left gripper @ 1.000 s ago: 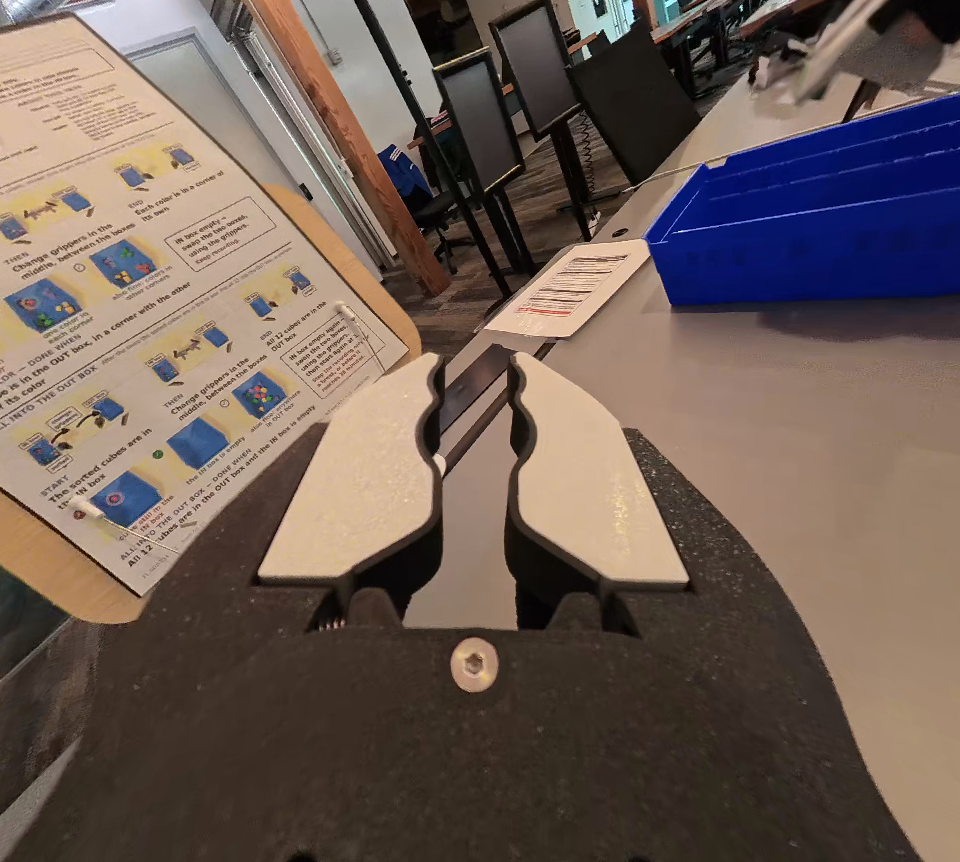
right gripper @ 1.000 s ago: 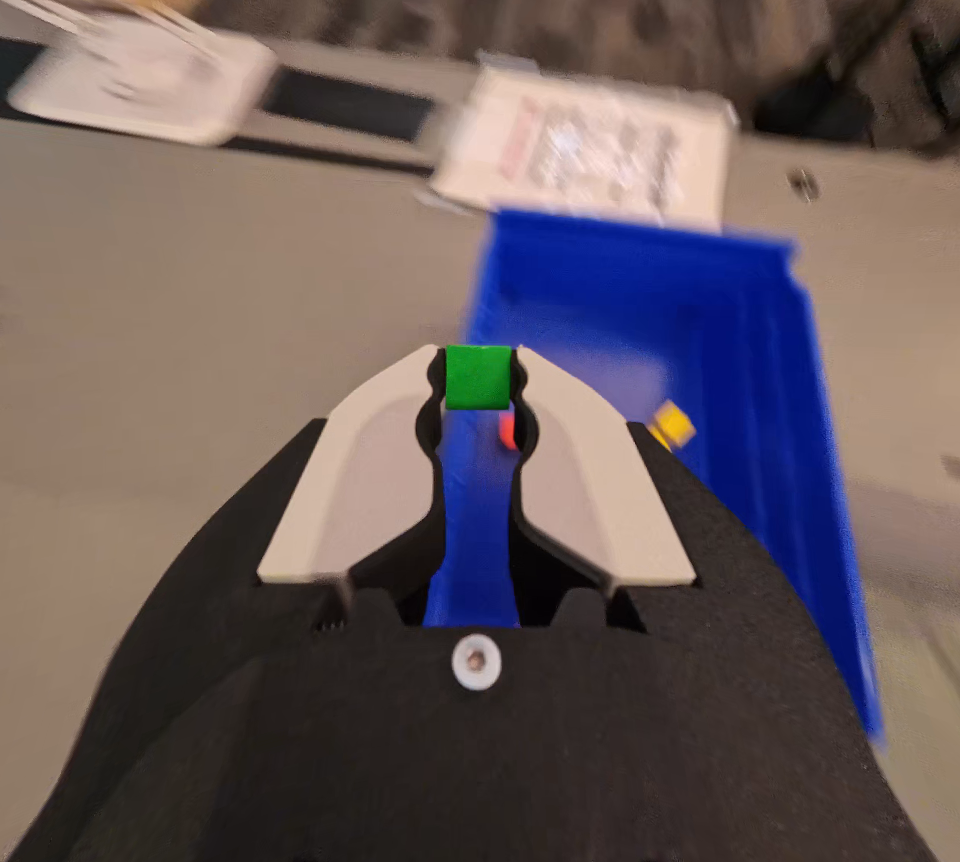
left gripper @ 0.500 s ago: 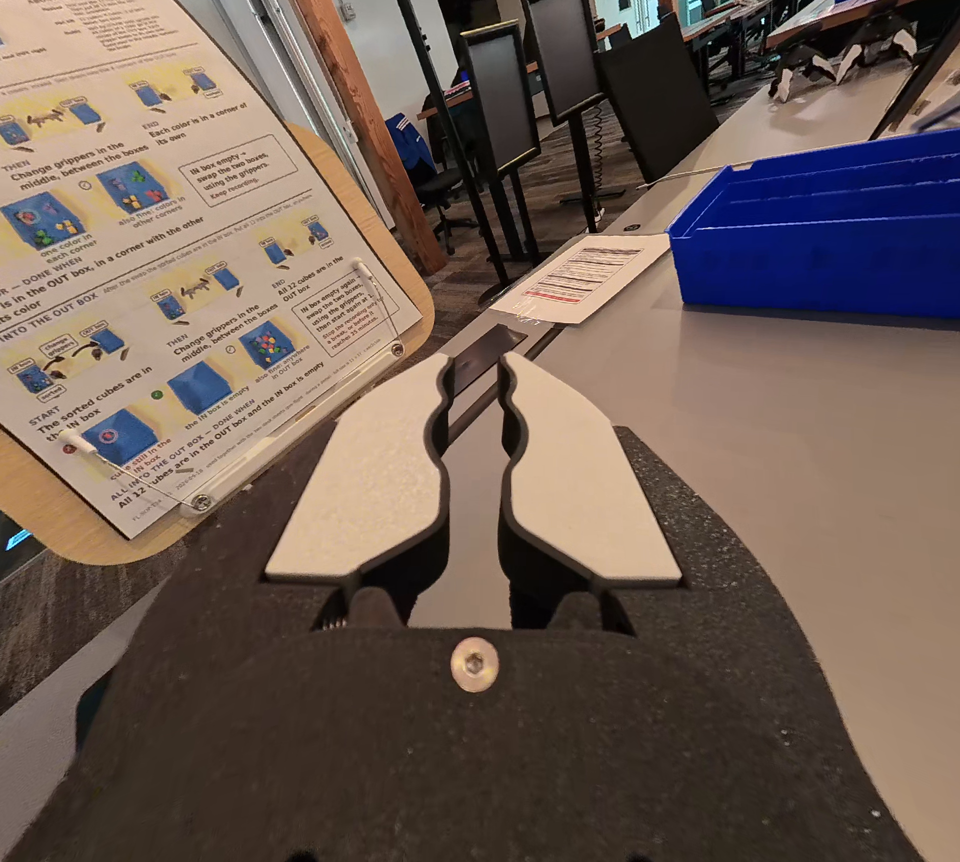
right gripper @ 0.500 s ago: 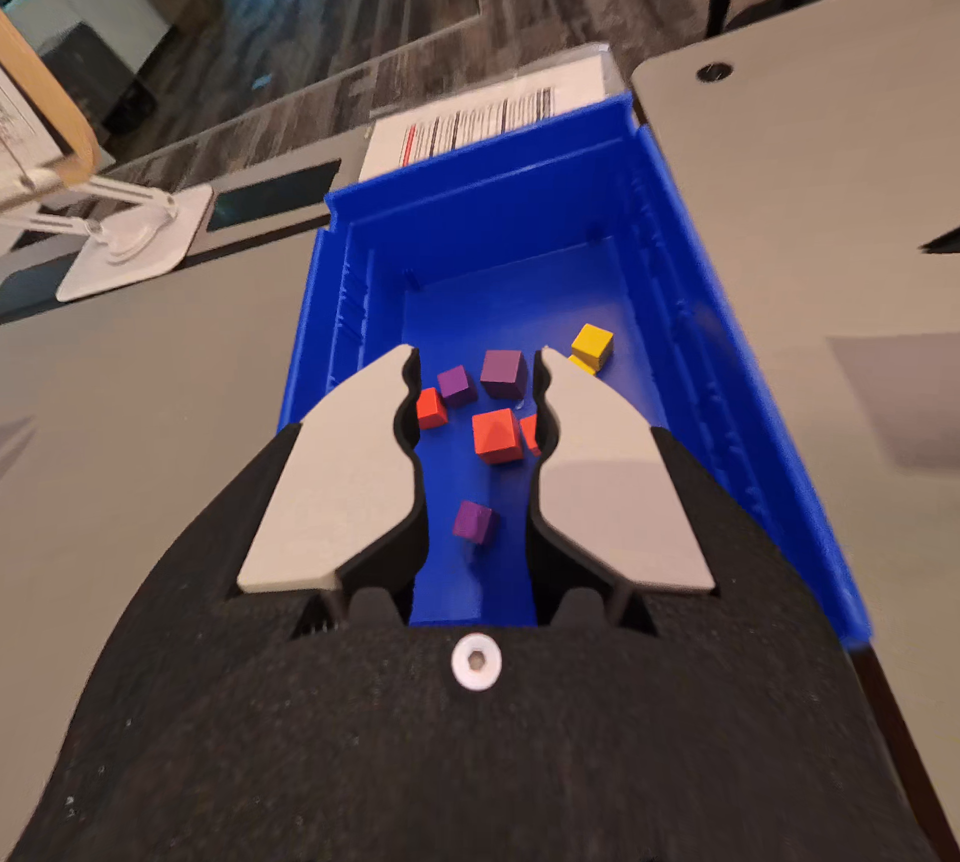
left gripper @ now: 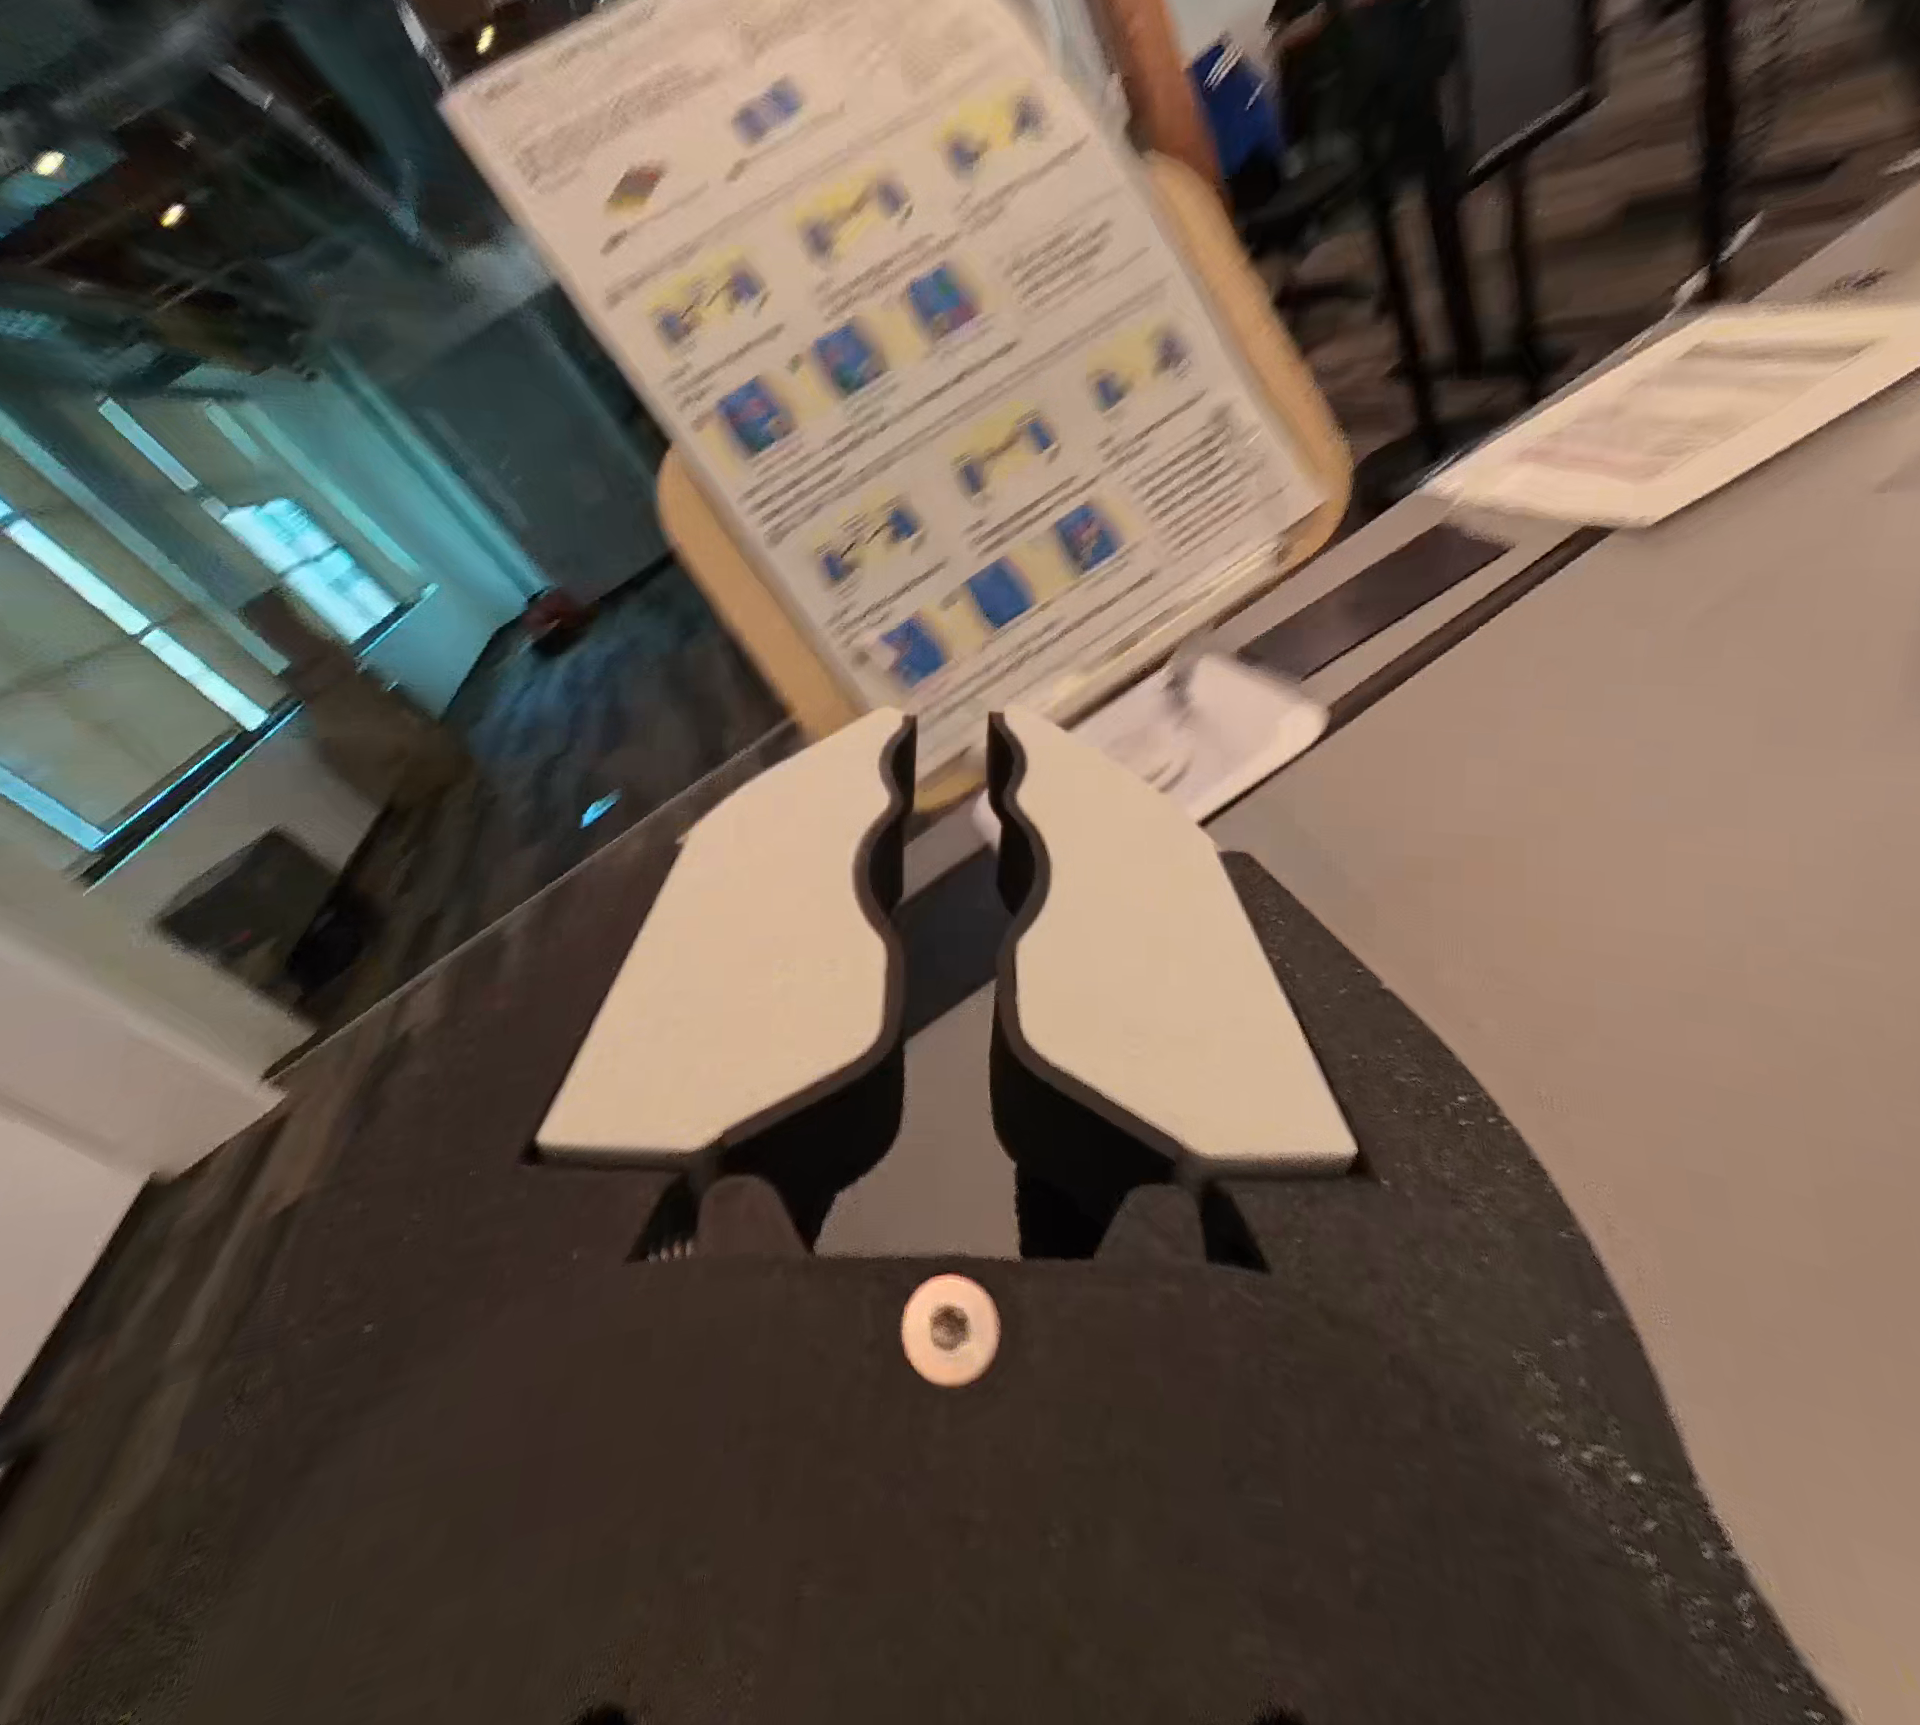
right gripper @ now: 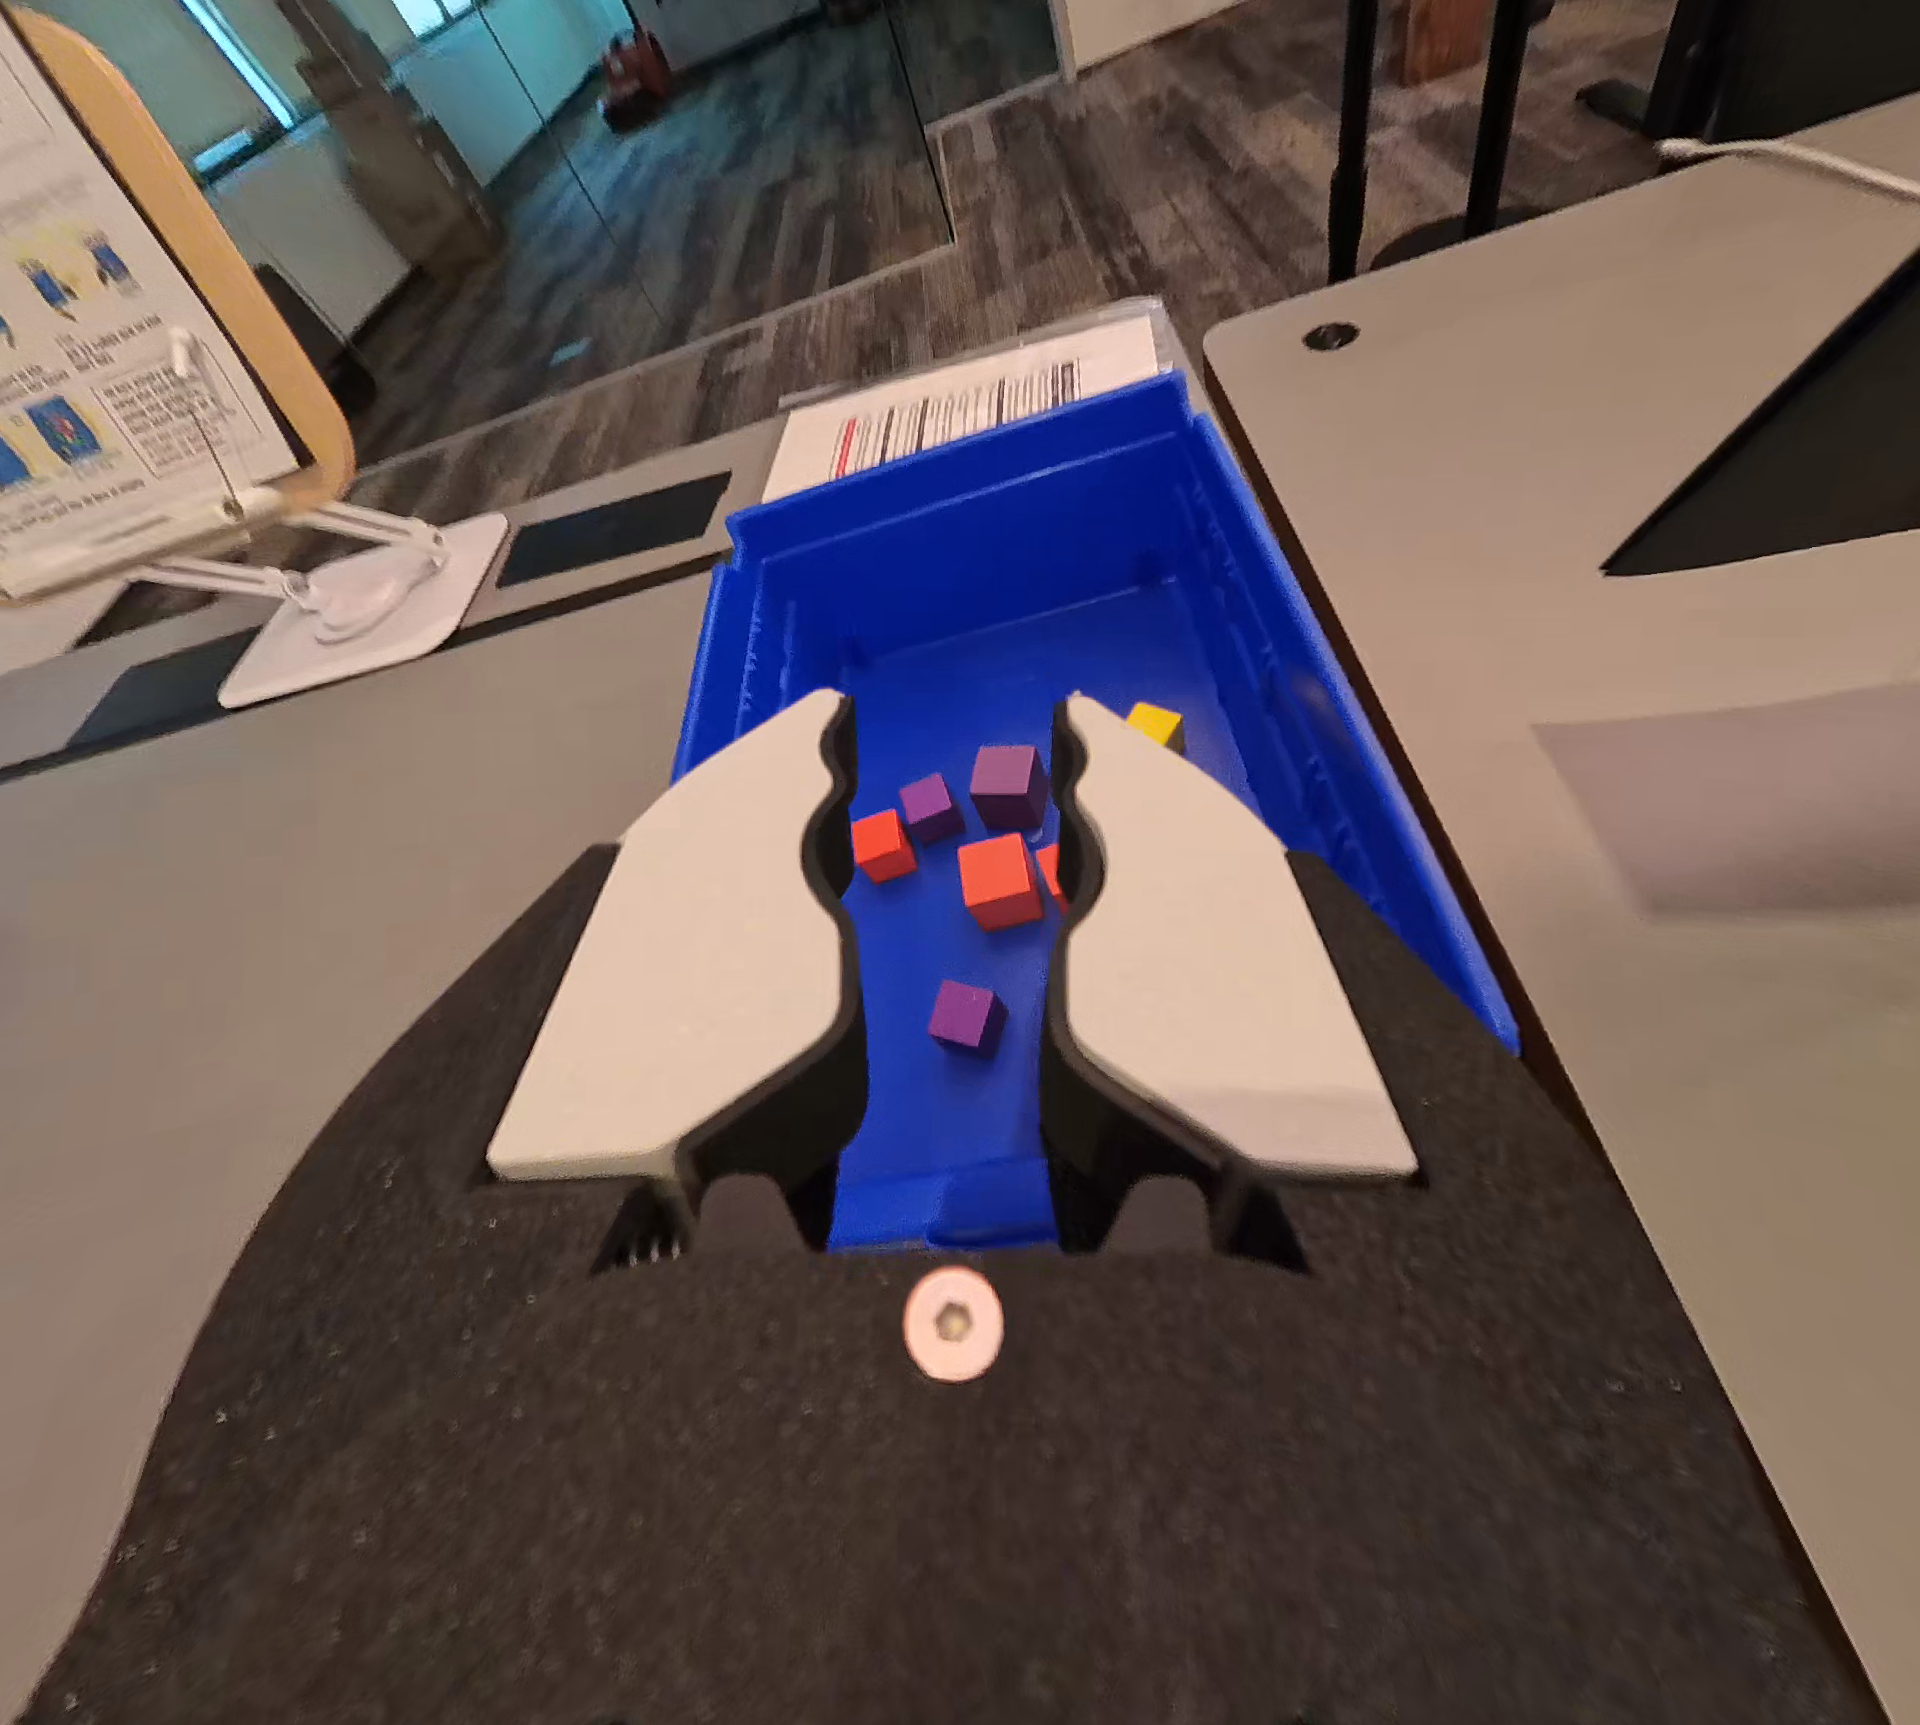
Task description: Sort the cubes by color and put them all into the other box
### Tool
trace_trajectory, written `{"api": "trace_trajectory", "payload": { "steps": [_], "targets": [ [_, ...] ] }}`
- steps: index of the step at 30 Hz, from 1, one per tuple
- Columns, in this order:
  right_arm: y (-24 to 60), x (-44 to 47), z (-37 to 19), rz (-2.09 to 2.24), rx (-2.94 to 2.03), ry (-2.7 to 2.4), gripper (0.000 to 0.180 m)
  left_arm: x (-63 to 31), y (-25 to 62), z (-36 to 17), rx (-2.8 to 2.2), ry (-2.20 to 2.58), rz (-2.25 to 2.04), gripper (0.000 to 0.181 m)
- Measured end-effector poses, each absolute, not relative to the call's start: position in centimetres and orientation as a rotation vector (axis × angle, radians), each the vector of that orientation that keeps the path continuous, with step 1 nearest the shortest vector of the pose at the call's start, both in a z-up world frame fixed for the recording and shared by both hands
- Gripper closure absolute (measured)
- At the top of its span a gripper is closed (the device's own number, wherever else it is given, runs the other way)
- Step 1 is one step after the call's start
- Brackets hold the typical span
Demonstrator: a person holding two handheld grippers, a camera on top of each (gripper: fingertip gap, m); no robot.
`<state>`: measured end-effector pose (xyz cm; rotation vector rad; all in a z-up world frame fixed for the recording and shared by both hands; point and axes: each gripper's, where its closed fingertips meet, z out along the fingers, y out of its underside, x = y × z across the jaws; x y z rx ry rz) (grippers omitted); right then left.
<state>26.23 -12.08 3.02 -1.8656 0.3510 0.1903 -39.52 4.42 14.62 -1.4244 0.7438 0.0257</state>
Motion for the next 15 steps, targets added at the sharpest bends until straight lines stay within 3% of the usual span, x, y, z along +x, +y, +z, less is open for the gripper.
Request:
{"api": "trace_trajectory", "payload": {
  "steps": [6,11,15],
  "targets": [
    [-9.5,25.0,2.9,0.106,-1.96,0.25,0.145,-58.6,8.7,7.7,-1.808,0.603,0.434,0.16],
    [-6.7,22.9,6.3,-0.04,-1.897,0.131,0.147,-67.5,10.3,1.2,-2.062,0.397,0.187,0.157],
    [-4.9,19.9,8.7,-0.035,-1.812,0.05,0.148,-68.2,12.3,-2.6,-2.126,0.453,0.031,0.155]
  ]
}}
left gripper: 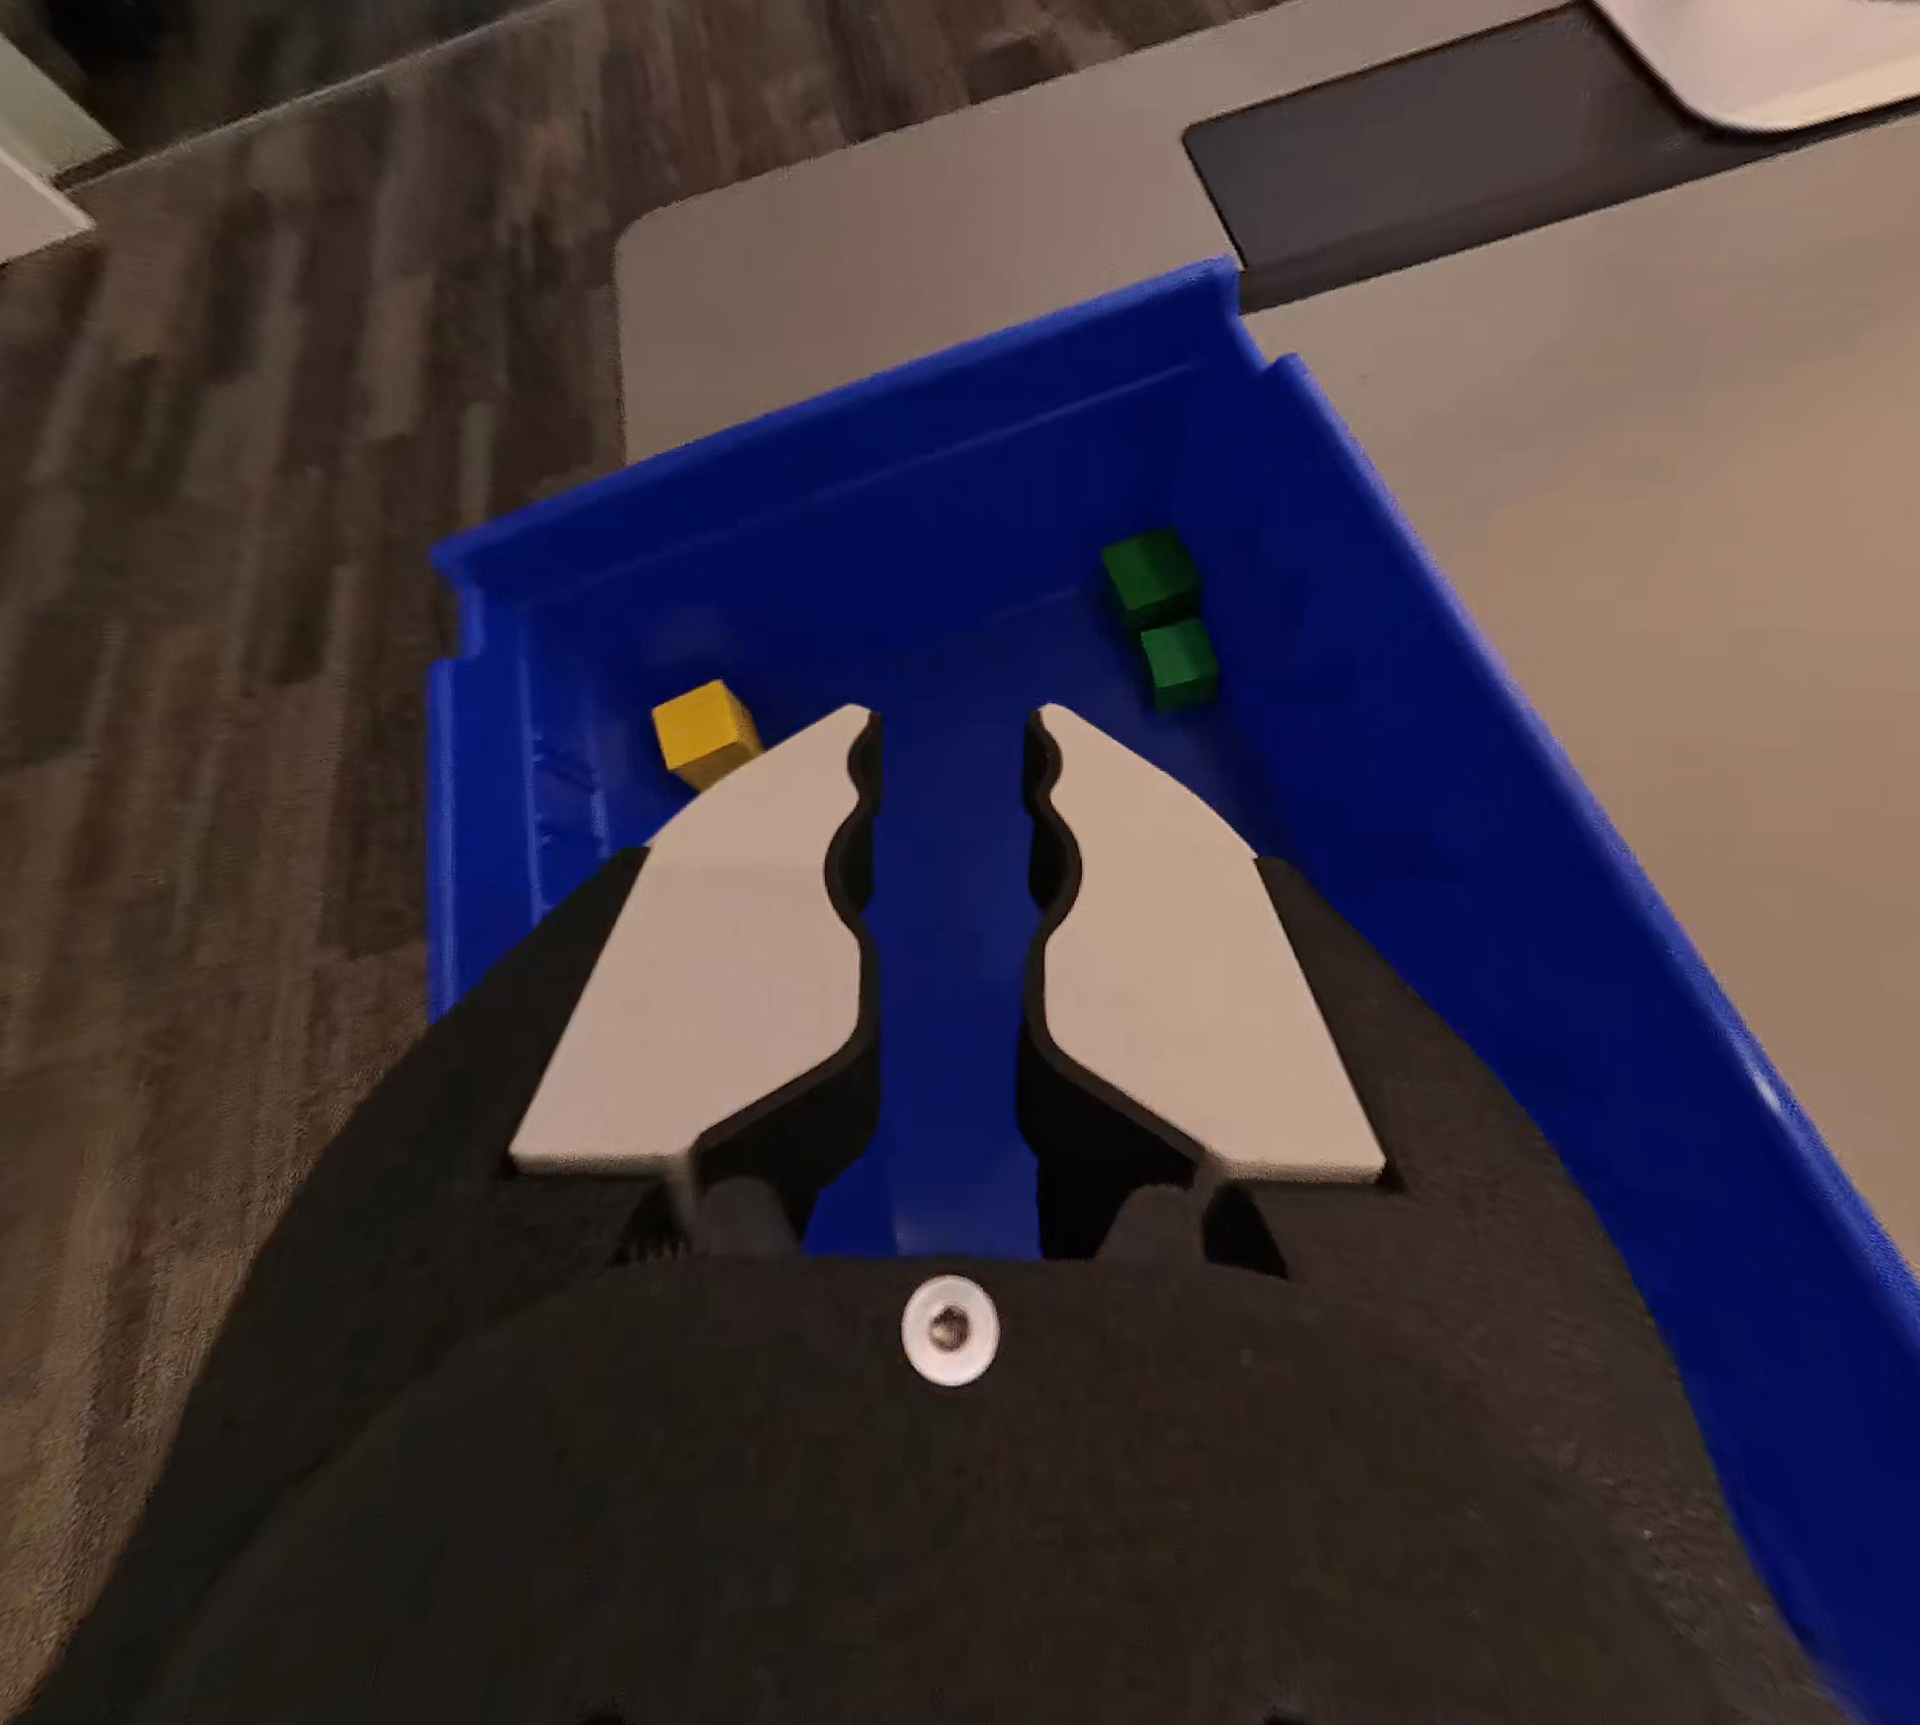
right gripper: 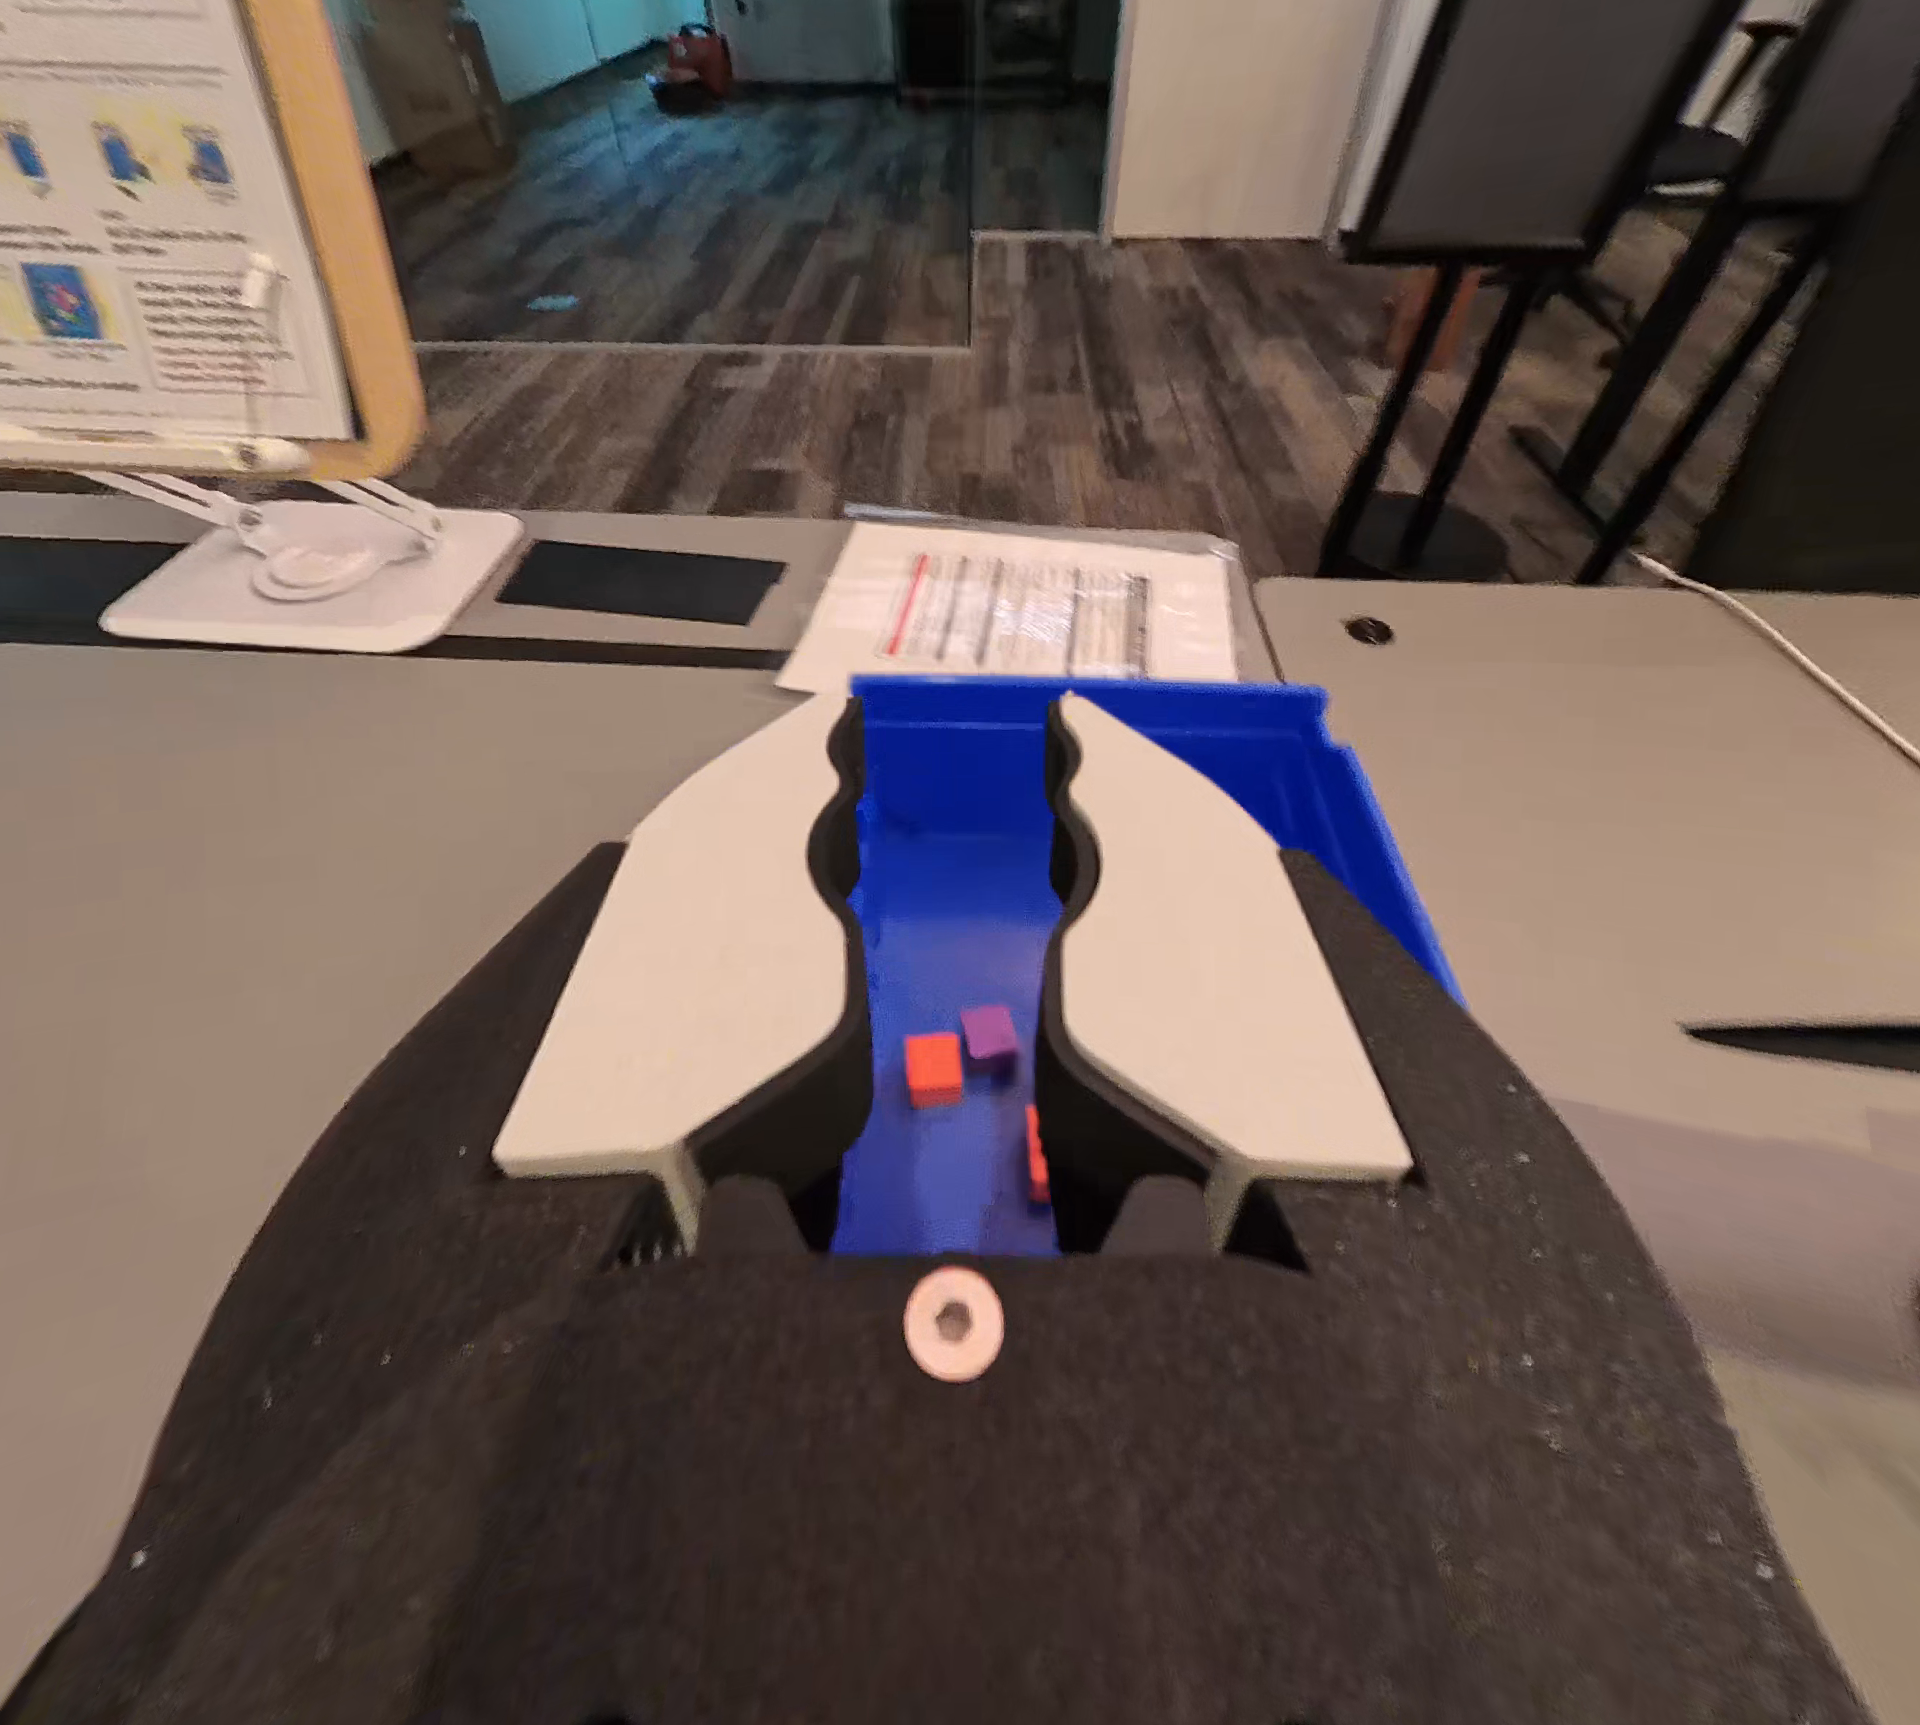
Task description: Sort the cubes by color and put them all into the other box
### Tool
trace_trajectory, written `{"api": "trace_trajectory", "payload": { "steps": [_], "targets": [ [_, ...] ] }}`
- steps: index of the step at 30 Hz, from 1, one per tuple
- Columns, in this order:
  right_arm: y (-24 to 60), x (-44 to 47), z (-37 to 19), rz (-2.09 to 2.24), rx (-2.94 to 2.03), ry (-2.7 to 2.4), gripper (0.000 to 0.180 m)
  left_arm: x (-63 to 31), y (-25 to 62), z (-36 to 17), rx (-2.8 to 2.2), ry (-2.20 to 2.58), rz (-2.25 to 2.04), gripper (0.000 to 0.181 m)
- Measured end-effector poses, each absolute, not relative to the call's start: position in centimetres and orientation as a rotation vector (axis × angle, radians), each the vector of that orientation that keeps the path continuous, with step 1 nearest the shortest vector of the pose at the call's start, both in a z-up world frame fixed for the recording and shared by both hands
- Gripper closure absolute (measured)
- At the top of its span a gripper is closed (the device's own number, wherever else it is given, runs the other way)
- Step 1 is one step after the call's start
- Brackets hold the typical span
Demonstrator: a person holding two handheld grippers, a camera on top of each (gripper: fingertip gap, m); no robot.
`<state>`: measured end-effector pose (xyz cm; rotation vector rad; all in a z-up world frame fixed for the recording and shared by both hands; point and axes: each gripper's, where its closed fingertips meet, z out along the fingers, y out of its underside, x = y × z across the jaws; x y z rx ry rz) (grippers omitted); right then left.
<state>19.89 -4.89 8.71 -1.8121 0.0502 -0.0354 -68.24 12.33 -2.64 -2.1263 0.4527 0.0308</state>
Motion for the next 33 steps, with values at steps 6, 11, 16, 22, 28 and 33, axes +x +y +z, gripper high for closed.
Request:
{"api": "trace_trajectory", "payload": {
  "steps": [6,11,16,22,28,33],
  "targets": [
    [-2.7,13.9,10.9,0.328,-1.686,-0.027,0.145,-66.2,14.9,-7.7,-2.177,0.73,0.064,0.152],
    [-1.4,11.7,11.2,0.322,-1.691,-0.069,0.146,-66.1,16.4,-11.5,-2.223,0.928,0.162,0.149],
    [-0.4,9.2,11.1,0.324,-1.71,-0.133,0.146,-64.3,17.0,-13.0,-2.202,1.047,0.071,0.147],
    [0.7,7.8,9.2,0.306,-1.799,-0.16,0.145,-63.0,16.8,-13.3,-2.232,1.099,-0.06,0.153],
    [1.0,6.6,8.7,0.265,-1.836,-0.223,0.145,-61.9,14.9,-12.9,-2.162,1.267,-0.147,0.149],
    [1.3,6.3,8.0,0.274,-1.865,-0.232,0.145,-61.1,15.9,-13.0,-2.085,1.317,-0.058,0.147]
  ]
}}
